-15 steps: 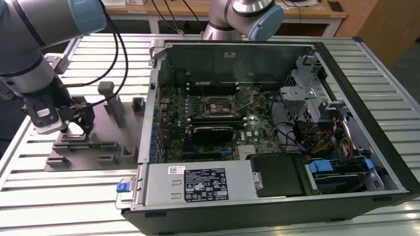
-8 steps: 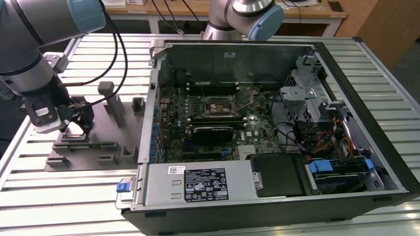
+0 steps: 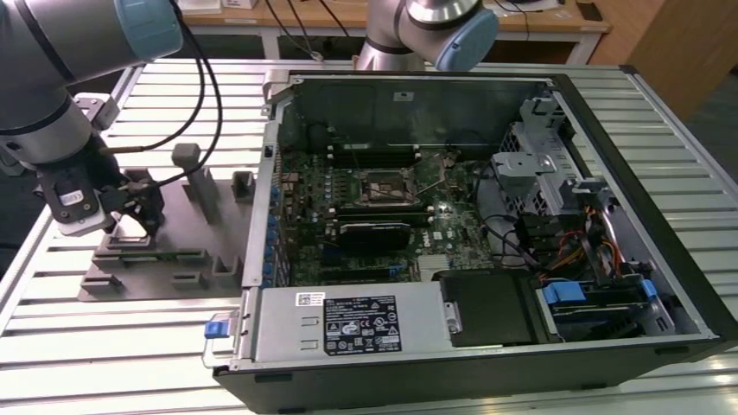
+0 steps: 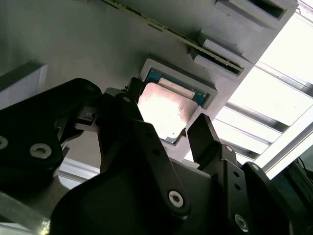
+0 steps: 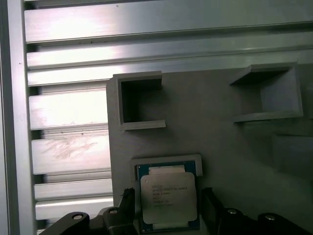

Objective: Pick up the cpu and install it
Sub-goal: 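Pick up the cpu and move it towards the insertion slot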

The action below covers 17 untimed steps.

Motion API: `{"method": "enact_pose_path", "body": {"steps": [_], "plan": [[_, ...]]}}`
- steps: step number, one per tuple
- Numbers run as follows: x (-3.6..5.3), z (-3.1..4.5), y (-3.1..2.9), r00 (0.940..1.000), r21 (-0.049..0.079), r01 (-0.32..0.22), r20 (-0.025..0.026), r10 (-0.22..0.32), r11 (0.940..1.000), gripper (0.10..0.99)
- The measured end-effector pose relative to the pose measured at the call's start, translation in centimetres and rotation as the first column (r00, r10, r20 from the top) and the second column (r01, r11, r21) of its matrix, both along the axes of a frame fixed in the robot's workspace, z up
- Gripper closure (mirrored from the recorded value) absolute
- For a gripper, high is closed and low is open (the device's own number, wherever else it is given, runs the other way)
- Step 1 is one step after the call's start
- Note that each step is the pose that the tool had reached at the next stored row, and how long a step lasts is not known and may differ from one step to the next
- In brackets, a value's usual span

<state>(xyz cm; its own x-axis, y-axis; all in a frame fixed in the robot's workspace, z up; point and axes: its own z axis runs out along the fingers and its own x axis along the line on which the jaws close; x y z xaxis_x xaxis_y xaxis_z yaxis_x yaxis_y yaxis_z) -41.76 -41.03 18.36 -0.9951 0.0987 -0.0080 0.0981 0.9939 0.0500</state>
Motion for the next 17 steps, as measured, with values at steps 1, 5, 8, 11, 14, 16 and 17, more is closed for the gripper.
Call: {"method": "enact_pose_path", "body": {"steps": [1,5,8,11,14,16,17], "plan": [[0.00,-0.02,0.00,1.0000,0.000,0.000,0.0000,0.000,1.0000,0.439],[0.00,-0.12,0.00,1.0000,0.000,0.000,0.0001,0.000,1.0000,0.439],[0.00,-0.17,0.00,1.0000,0.000,0.000,0.0003,0.000,1.0000,0.439],[0.00,-0.18,0.00,1.0000,0.000,0.000,0.0001,0.000,1.0000,0.439],[0.00,-0.19,0.00,1.0000,0.000,0.000,0.0002,0.000,1.0000,0.439],[0.00,-0.19,0.00,1.0000,0.000,0.000,0.0002,0.000,1.0000,0.439],[0.01,-0.19,0.00,1.0000,0.000,0.000,0.0004,0.000,1.0000,0.439]]}}
